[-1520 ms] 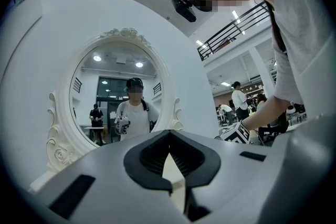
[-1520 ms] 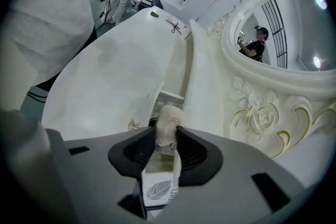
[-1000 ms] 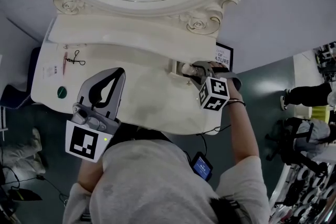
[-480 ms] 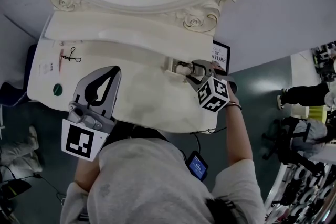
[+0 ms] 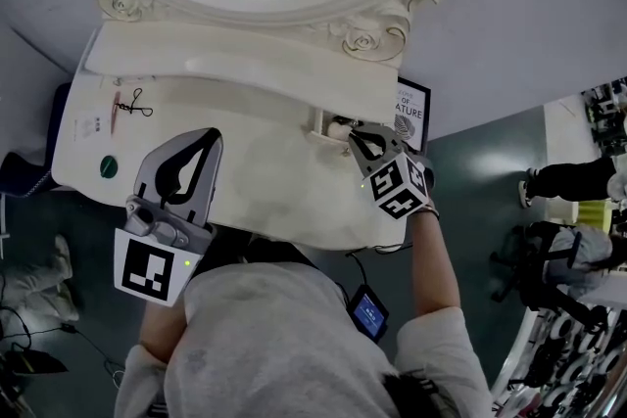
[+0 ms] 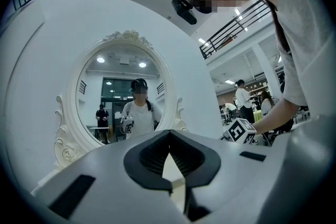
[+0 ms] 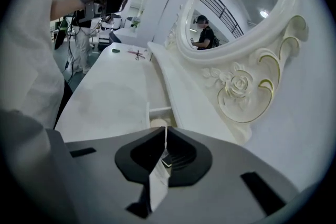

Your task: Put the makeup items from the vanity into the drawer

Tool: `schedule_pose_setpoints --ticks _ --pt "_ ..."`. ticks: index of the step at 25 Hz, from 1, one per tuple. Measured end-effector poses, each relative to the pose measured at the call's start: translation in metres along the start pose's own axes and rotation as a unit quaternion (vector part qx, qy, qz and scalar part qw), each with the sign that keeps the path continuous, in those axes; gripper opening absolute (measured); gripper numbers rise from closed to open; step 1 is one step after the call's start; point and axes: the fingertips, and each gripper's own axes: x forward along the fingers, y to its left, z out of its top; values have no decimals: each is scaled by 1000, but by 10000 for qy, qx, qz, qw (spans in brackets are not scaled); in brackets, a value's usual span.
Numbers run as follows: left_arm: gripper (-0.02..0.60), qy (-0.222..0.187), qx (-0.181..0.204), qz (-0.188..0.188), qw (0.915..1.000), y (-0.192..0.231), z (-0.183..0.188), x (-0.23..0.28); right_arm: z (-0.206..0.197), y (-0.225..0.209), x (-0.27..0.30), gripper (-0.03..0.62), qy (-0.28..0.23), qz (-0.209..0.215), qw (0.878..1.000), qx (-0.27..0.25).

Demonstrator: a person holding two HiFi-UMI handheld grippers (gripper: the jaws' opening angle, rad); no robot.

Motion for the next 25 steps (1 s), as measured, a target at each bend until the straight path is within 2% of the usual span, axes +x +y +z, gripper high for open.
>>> schedule_pose_setpoints --ticks 6,12,21,25 --pt "14 -30 32 34 10000 1 2 -8 15 0 -7 21 -545 -382 9935 918" --pt "15 -97 60 -13 9999 1 7 -19 32 9 -20 21 -1059 -624 9756 1818" --pt "14 -166 68 -199 9996 -1 11 -36 56 29 -43 21 -1607 -986 9489 2529" --pt "15 -176 9 -246 9995 3 12 -46 73 41 -56 21 -1785 -1103 9427 2594"
